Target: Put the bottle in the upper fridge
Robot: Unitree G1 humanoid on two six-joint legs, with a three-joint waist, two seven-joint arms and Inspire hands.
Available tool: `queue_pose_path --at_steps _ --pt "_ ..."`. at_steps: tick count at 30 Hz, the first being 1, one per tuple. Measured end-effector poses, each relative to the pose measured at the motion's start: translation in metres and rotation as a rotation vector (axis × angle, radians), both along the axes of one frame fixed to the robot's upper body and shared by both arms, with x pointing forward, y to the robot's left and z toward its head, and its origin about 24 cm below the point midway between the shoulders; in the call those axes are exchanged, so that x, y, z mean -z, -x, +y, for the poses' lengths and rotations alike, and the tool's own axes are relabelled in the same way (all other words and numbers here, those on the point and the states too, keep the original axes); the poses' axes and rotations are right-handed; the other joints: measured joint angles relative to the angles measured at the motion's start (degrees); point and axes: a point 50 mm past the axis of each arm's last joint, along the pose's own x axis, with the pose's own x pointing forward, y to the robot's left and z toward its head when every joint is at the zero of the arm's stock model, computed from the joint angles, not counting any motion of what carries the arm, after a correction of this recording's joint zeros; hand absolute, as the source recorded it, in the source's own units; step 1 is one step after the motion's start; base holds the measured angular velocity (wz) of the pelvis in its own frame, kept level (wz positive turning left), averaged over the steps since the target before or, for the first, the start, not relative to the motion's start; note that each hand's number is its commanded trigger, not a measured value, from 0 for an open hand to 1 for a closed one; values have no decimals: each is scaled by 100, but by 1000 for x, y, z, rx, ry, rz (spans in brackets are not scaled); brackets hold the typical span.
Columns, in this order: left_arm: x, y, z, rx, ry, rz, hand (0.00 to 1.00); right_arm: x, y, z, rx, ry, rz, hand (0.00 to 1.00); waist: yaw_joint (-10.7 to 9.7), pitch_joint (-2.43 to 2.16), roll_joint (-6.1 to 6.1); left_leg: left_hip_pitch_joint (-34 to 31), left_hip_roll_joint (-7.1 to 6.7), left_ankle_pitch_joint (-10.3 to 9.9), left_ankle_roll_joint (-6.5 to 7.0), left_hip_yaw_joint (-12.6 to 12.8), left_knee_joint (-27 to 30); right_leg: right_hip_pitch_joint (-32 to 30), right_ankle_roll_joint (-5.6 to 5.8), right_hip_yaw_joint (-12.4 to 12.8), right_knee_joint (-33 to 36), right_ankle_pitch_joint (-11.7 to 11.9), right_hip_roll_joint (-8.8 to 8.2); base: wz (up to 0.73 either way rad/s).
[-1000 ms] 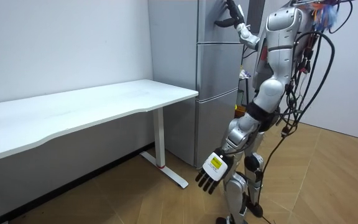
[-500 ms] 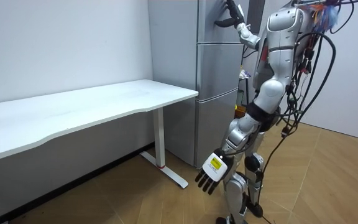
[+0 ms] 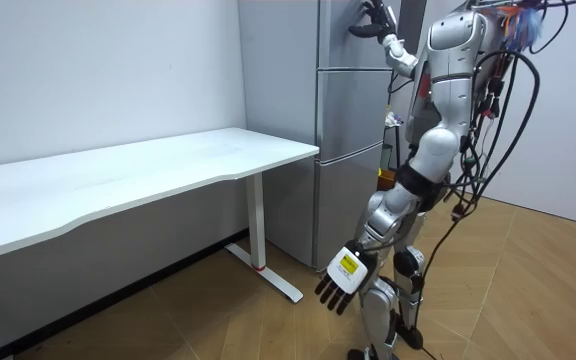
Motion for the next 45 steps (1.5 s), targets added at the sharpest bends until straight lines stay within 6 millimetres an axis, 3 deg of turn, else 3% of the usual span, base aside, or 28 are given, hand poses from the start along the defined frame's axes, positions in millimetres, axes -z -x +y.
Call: queue_pose_path --at_steps 4,8,13,19,23,25,28,30,34,36,37,39,45 --pt "-1 10 1 -21 -3 8 0 -3 9 -26 83 -114 -26 0 -172 -13 21 -6 -14 -3 13 -122 -2 99 39 -82 -113 19 1 16" --pt "-1 25 1 -62 -9 31 0 10 27 -59 237 -326 -40 0 -378 -46 105 -4 -53 -1 15 -97 -110 40 52 -72 -95 9 -2 -2" --pt "-3 26 5 -90 -20 9 0 15 44 -78 345 -464 -103 0 -633 -30 180 21 -47 51 -9 18 -271 -25 54 -18 -93 -10 10 -8" --pt "-8 7 11 -106 -50 -82 0 41 75 -99 472 -552 -61 0 -761 13 53 30 -27 51 -23 77 -354 -61 63 -14 -105 -19 27 -4" --pt "-8 4 11 -156 -54 -113 0 64 93 -105 535 -592 11 0 -777 16 54 25 -20 35 -18 149 -363 -104 62 38 -97 -18 29 -9" --pt "-8 4 11 -183 -55 -121 0 72 100 -107 566 -597 35 0 -787 40 99 21 -15 28 -19 175 -372 -123 62 70 -101 -18 36 -8" --pt "-8 5 12 -239 -58 -140 0 100 116 -114 639 -668 118 0 -769 43 114 24 -2 24 -24 197 -425 -142 61 148 -109 -18 58 -5" --pt "-7 8 11 -261 -49 -135 0 127 134 -114 701 -770 176 0 -729 44 162 32 3 23 -27 203 -428 -141 61 154 -106 -18 65 0" --pt "-6 9 7 -259 -39 -130 0 162 157 -112 793 -856 276 0 -729 50 276 21 -3 21 -25 221 -431 -162 61 186 -101 -18 59 -2" --pt "-4 10 3 -249 -30 -123 0 183 169 -103 820 -894 342 0 -736 39 444 32 6 22 -25 236 -437 -177 58 219 -93 -20 61 -7" --pt "-4 9 3 -249 -29 -125 0 190 172 -101 830 -911 366 0 -730 42 464 42 4 22 -26 242 -440 -173 53 216 -90 -23 60 -8" --pt "-4 10 3 -280 -21 -139 0 219 184 -88 875 -1010 449 0 -725 43 478 89 5 27 -34 302 -447 -179 26 239 -81 -75 61 -5" --pt "0 13 -11 -344 30 -160 0 271 223 -53 921 -1188 642 0 -724 36 460 221 1 13 -50 315 -450 -81 35 306 -102 -136 69 -1"
